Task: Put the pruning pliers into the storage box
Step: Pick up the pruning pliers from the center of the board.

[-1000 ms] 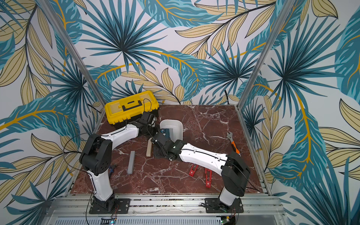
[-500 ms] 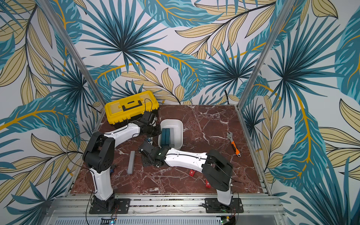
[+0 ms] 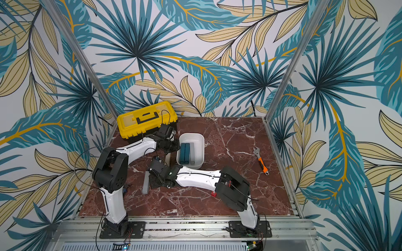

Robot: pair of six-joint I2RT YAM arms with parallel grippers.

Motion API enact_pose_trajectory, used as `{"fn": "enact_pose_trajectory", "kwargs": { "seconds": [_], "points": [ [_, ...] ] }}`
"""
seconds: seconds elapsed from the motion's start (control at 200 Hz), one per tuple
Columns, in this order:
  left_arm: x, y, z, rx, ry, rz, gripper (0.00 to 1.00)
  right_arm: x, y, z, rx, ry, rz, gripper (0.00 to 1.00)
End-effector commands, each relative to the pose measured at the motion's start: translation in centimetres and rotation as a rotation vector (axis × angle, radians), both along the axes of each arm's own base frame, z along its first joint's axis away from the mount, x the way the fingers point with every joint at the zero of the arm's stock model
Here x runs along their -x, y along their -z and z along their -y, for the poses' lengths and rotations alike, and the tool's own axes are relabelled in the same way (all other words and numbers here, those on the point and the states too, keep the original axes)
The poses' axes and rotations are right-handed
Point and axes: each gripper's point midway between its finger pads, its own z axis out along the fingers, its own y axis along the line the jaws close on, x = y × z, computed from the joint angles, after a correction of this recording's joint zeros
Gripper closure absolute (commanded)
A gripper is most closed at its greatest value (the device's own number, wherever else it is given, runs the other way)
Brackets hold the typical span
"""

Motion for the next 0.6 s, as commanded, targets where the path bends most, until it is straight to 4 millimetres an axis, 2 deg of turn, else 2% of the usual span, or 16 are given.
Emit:
{"fn": "enact_pose_trajectory", "kwargs": {
  "seconds": [0.0, 0.245, 0.501, 0.596],
  "points": [
    [-1.0, -2.9, 0.6, 0.044, 0.023, 0.078, 1.0, 0.5, 0.7, -2.1, -0.032, -0.05, -0.036, 0.55],
    [-0.9, -3.0, 0.7, 0.048, 0.037, 0.082, 1.0, 0.0, 1.7, -2.8, 0.007, -0.024, -0.051, 0.55],
    [-0.6, -3.3, 0.6, 0.054, 0.047, 0.085, 1.0, -0.6, 3.8, -3.7, 0.071, -0.008, -0.072, 0.55],
    [-0.6, -3.3, 0.6, 0.053, 0.049, 0.084, 1.0, -0.9, 4.5, -3.4, 0.122, 0.005, -0.07, 0.55]
  ]
}}
